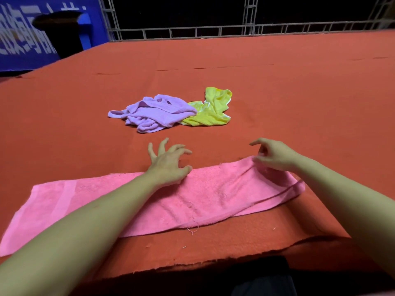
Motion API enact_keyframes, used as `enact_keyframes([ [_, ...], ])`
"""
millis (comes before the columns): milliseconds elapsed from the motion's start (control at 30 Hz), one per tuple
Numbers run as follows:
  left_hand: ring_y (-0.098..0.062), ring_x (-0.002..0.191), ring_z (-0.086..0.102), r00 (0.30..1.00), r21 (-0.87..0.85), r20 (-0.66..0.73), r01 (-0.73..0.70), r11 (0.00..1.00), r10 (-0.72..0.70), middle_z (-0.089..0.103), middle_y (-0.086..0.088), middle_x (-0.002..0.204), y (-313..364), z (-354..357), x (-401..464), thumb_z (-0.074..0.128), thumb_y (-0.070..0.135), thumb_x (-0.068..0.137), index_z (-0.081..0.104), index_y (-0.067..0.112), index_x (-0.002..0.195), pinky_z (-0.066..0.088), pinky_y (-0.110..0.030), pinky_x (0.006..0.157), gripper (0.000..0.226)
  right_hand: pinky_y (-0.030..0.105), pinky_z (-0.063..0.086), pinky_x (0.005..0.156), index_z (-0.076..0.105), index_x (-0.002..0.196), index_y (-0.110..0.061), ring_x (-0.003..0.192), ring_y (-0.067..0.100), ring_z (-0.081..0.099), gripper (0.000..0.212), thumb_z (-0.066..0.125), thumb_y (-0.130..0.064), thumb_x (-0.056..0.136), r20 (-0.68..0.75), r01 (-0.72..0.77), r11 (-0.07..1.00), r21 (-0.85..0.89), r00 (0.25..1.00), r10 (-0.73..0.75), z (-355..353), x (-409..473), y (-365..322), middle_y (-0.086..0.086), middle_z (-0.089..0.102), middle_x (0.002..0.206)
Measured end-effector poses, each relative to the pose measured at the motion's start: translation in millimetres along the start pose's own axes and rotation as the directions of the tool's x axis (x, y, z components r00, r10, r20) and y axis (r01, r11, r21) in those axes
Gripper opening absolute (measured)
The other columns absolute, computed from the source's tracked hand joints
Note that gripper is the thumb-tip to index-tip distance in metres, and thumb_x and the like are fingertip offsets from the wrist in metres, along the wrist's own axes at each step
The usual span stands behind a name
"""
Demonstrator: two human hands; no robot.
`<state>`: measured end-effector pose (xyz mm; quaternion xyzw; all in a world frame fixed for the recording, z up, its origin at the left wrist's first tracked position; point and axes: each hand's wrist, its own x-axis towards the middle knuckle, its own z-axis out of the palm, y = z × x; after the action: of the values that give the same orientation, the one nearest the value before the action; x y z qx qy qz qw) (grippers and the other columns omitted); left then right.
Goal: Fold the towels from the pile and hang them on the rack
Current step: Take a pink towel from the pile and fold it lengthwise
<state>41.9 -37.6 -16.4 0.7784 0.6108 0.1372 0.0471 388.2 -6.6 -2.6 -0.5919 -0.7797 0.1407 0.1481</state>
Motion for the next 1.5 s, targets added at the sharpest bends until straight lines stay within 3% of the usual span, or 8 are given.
enact_keyframes([
  [267,-0.013,0.129,0.049,0.957,-0.290,0.014,-0.274,0.917,0.290,0.056,0.013,0.136,124,16,37,0.054,0.054,0.086,0.046,0.035,0.136,0.028,-0.044,0.111,0.054,0.014,0.039,0.064,0.062,0.120,-0.027,0.070,-0.003,0.056,0.045,0.080,-0.025,0.079,-0.225,0.062,0.982,0.178,0.974,-0.021,-33,-34,6,-0.002,0.066,0.086],
  [400,-0.022,0.122,0.055,0.924,-0.405,0.061,-0.322,0.856,0.377,0.062,0.003,0.128,188,20,47,0.070,0.042,0.085,0.040,0.026,0.143,0.038,-0.039,0.105,0.067,0.013,0.041,0.062,0.059,0.124,-0.025,0.064,0.000,0.057,0.052,0.082,-0.026,0.078,-0.176,0.032,0.962,0.272,0.984,0.017,-45,-48,3,-0.001,0.068,0.084],
  [533,-0.014,0.079,0.058,0.926,-0.579,0.064,-0.269,0.769,0.372,0.061,0.012,0.081,213,22,56,0.070,0.015,0.086,0.048,0.021,0.136,0.045,-0.023,0.073,0.055,0.013,0.045,0.060,0.048,0.131,-0.021,0.069,0.000,0.061,0.057,0.077,-0.012,0.083,-0.013,-0.030,0.831,0.555,0.999,0.044,-63,-73,7,-0.001,0.069,0.084],
  [667,-0.008,0.074,0.062,0.932,-0.724,0.066,-0.201,0.660,0.356,0.070,0.006,0.085,212,27,57,0.068,0.002,0.085,0.052,0.021,0.129,0.047,-0.023,0.075,0.051,0.021,0.051,0.074,0.043,0.137,-0.020,0.085,0.008,0.066,0.060,0.072,-0.004,0.086,0.094,-0.074,0.799,0.597,0.995,0.022,-75,-92,25,0.001,0.073,0.095],
  [900,-0.005,0.081,0.063,0.936,-0.769,-0.016,-0.237,0.594,0.352,0.071,-0.002,0.092,213,21,51,0.076,0.016,0.084,0.055,0.024,0.126,0.046,-0.017,0.076,0.048,0.019,0.048,0.071,0.050,0.134,-0.017,0.075,0.004,0.060,0.047,0.063,-0.001,0.092,-0.246,0.076,0.736,0.673,0.961,0.126,-67,-98,25,-0.002,0.064,0.085],
  [1267,-0.009,0.082,0.060,0.951,-0.668,-0.030,-0.248,0.702,0.308,0.065,0.004,0.085,214,8,96,0.078,0.026,0.082,0.055,0.026,0.125,0.042,-0.021,0.075,0.049,0.029,0.054,0.074,0.053,0.129,-0.023,0.079,0.007,0.066,0.049,0.074,-0.015,0.086,-0.356,-0.003,0.805,0.593,0.896,0.266,-88,-59,35,-0.004,0.071,0.088],
  [1400,-0.023,0.111,0.059,0.976,-0.343,0.124,-0.126,0.931,0.178,0.063,0.004,0.109,202,45,120,0.074,0.032,0.084,0.047,0.022,0.136,0.045,-0.033,0.095,0.060,0.032,0.053,0.067,0.043,0.140,-0.014,0.076,0.019,0.060,0.062,0.074,-0.021,0.087,-0.226,-0.208,0.846,0.492,0.908,0.354,-58,-27,65,0.001,0.064,0.106],
  [1500,-0.023,0.113,0.054,0.981,-0.204,-0.006,-0.192,0.960,0.195,0.064,0.007,0.117,200,68,109,0.070,0.031,0.086,0.051,0.024,0.131,0.042,-0.035,0.097,0.049,0.024,0.040,0.075,0.049,0.135,-0.013,0.086,0.018,0.059,0.052,0.070,-0.018,0.088,-0.306,-0.278,0.877,0.393,0.860,0.409,-38,-36,86,-0.003,0.064,0.099],
])
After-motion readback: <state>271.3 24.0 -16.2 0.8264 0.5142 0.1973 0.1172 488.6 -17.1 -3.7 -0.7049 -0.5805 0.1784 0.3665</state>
